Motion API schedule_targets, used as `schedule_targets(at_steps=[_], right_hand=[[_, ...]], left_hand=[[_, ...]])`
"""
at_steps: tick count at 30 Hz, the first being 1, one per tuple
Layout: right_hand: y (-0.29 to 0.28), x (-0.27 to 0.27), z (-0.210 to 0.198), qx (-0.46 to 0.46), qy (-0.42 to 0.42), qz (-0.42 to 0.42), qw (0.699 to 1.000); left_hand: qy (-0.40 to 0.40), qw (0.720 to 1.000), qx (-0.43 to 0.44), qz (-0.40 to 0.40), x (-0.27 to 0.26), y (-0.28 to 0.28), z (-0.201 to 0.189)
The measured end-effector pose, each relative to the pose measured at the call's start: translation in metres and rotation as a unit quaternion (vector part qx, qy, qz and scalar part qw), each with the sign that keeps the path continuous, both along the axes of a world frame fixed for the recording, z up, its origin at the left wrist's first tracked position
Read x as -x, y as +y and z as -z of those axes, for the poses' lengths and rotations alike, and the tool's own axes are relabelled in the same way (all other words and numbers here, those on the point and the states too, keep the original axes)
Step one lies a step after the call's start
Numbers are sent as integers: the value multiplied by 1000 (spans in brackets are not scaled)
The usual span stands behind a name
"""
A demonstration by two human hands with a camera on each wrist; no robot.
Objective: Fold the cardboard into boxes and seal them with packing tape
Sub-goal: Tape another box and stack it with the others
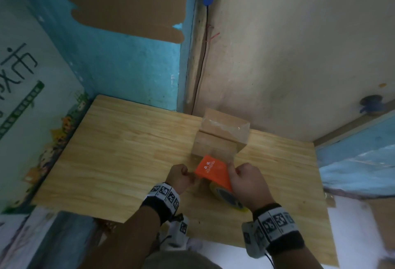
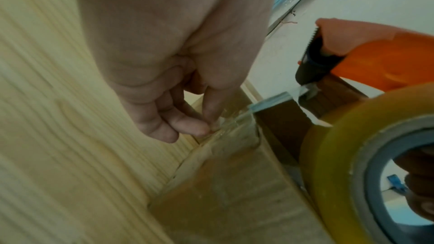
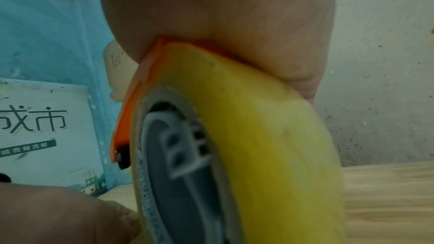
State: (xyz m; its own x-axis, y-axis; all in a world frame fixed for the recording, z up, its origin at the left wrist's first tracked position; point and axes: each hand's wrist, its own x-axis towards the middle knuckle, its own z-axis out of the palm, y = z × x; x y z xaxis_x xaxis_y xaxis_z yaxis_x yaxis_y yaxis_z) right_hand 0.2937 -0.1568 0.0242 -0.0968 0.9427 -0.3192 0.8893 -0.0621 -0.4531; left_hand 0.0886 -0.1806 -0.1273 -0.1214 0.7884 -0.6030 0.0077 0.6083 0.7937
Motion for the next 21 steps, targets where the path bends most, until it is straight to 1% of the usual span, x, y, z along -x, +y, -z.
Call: schedule_targets(at_steps=[1,4,6,8,10,13,14,16,17,19,21], right_hand=[[0,0,2,-9,-6,-2,1000],[-1,1,6,-21,-20,0,1000],[0,1,7,-18,-20,3,1000],[0,1,6,-18,-22,1,1000],[1,2,5,-21,-21,-7,1000],[1,1,5,-25,-22,-24,999],[1,1,5,-27,-24,-28,999],[1,1,5,-27,-24,-28,999],[1,1,5,-26,-24,-26,999],[1,1,5,-25,-26,-24,999],[1,1,4,-26,-25,-23,999]], left_hand=[[0,1000,-4,4,-2,-2,5],[45,999,-19,15,-8,-9,-11],[50,998,-41,24,-10,-12,-13],[51,997,-46,23,-10,-12,-10],[57,998,-33,21,-10,-15,-2],[87,993,12,83,-20,-23,13],[91,992,19,91,-22,-26,19],[84,992,6,97,-19,-29,46],[94,990,-8,108,-16,-28,47],[109,989,-7,104,-5,-25,28],[153,983,-7,102,5,-21,17]])
